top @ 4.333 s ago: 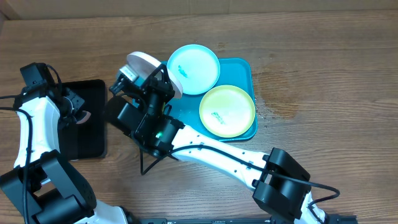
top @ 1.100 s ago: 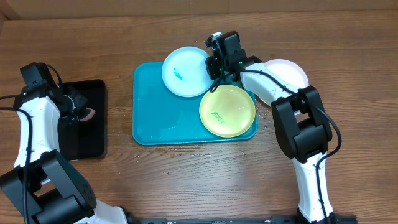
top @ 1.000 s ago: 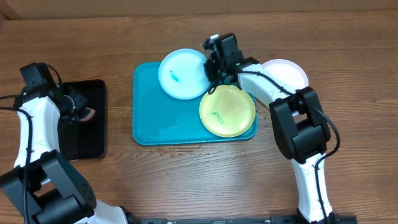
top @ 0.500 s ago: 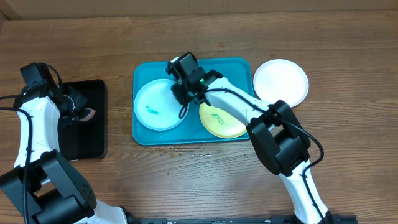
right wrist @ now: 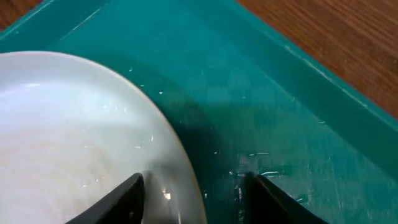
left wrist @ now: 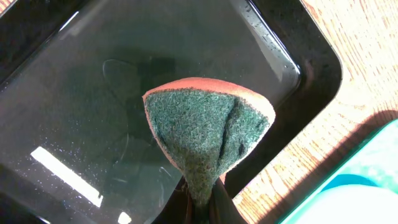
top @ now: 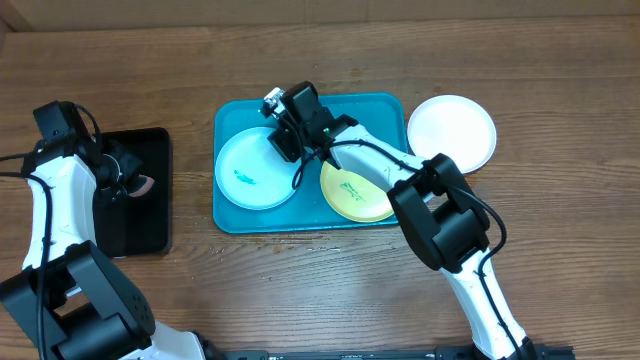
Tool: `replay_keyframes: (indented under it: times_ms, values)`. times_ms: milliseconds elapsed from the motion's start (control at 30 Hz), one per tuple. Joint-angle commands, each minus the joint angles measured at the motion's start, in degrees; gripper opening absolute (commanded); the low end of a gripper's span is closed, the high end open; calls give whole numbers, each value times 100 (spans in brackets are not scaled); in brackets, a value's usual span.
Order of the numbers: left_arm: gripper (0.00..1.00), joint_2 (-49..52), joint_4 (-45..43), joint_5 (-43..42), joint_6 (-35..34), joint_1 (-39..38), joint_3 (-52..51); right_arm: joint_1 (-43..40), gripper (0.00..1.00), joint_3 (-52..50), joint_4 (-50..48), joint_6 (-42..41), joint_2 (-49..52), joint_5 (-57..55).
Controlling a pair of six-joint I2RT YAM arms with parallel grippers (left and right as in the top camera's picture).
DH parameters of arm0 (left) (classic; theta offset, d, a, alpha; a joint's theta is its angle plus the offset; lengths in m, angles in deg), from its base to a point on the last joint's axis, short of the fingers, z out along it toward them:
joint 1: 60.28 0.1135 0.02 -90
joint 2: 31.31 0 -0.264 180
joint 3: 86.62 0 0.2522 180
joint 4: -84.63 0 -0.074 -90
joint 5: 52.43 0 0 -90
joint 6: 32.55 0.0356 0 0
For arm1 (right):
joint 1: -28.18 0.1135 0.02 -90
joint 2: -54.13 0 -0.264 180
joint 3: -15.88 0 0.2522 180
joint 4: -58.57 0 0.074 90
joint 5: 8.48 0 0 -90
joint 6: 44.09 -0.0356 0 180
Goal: Clean dirty plates on tray and stack at the side
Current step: 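Move the right gripper to the light-blue plate rim and grip it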
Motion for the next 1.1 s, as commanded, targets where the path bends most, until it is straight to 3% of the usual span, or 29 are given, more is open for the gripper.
replay_keyframes:
  times_ms: [0, 133, 167, 333, 533, 633, 833, 1067]
  values:
    - [4, 28, 28, -42, -92, -4, -13, 11, 48, 7, 94, 98, 232, 428]
    - [4, 28, 57, -42, -57, -4, -13, 17, 9, 79, 254, -190, 221, 417]
    - [4, 28, 57, -39, 0, -4, -13, 17, 4, 122, 350, -262, 216, 389]
    - [4, 28, 59, 15, 63, -2, -13, 15, 4, 553, 1311, -728, 7, -271]
    - [4, 31, 4, 1189, 59, -2, -92, 22, 4, 1047, 2664, -2479, -229, -544]
    - [4, 48, -203, 1311, 63, 4, -289, 22, 4, 1029, 2957, -3128, -225, -544]
    - [4, 337, -629, 1349, 61, 4, -636, 133, 4, 1029, 3442, -3386, -223, -474]
    - [4, 848, -662, 1353, 59, 4, -636, 214, 4, 1029, 3333, -3447, -223, -481]
